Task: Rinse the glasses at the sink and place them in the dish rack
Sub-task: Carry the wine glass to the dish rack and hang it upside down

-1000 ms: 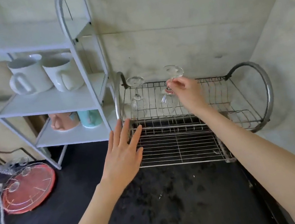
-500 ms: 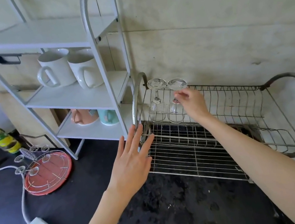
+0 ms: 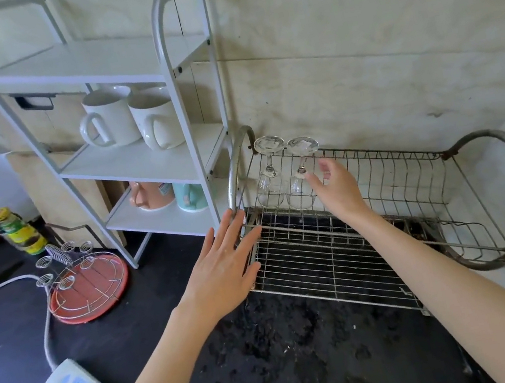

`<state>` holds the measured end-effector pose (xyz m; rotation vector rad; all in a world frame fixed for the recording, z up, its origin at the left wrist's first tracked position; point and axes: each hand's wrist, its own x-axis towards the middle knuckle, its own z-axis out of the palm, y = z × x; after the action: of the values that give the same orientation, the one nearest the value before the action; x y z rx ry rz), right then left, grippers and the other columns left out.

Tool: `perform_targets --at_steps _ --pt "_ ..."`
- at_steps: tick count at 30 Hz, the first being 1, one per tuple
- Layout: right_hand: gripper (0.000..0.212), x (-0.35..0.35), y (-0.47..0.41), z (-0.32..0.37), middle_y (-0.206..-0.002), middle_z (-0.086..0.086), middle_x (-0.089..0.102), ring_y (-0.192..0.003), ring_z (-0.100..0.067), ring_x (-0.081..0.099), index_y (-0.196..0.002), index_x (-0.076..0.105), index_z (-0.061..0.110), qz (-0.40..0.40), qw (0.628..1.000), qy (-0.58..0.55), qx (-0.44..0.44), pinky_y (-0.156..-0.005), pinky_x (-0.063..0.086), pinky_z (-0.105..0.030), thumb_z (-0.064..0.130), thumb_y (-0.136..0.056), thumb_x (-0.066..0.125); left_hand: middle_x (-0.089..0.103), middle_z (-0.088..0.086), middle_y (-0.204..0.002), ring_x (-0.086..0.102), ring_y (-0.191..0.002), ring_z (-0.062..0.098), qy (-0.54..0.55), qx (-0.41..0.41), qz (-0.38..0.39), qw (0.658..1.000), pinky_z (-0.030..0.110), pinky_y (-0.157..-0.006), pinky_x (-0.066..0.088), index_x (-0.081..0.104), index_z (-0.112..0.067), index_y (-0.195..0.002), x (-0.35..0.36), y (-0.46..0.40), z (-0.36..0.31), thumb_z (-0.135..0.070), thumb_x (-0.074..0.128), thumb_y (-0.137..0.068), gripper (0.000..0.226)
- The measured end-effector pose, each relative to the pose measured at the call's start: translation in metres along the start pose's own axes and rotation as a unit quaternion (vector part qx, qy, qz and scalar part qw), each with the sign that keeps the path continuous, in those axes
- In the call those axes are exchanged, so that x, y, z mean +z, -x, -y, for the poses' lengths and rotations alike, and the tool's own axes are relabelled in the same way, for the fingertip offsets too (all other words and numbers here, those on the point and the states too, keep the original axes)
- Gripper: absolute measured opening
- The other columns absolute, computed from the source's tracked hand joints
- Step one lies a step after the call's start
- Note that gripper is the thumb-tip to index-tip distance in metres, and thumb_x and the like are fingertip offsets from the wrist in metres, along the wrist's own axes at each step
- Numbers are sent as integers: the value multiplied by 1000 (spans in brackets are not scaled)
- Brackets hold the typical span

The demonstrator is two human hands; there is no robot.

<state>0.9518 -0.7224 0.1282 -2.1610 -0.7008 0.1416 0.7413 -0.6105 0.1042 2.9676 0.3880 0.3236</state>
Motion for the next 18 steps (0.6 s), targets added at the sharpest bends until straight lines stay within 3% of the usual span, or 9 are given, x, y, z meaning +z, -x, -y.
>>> perform_targets --at_steps 10,15,16,18 --pt "55 10 132 33 -148 0 35 -138 -12 29 -144 31 17 37 987 92 -130 -108 18 -19 39 -97 45 -3 0 -156 -15 -141 19 13 -56 -17 998 34 -112 -9 11 -30 -147 -12 92 -14 -40 35 -98 56" --pt "56 42 217 58 -152 3 29 -140 -9 23 -146 29 19 97 972 113 -182 -106 11 -12 38 -96 46 35 10 -147 25 -138 31 7 -104 0 995 50 -105 28 36 -24 -138 -13 184 -5 -44 30 -89 53" --pt "56 50 234 64 -152 3 29 -139 -8 24 -146 29 20 107 968 112 -197 -106 12 -12 39 -96 46 36 10 -147 27 -137 32 5 -120 -4 993 51 -105 29 37 -24 -137 -14 205 -4 -43 32 -90 52" --pt "57 68 267 78 -151 3 30 -139 -9 25 -146 29 20 124 958 113 -234 -110 15 -16 40 -95 45 24 6 -152 16 -141 31 7 -153 -6 988 47 -110 16 33 -25 -141 -22 249 -3 -41 39 -93 51"
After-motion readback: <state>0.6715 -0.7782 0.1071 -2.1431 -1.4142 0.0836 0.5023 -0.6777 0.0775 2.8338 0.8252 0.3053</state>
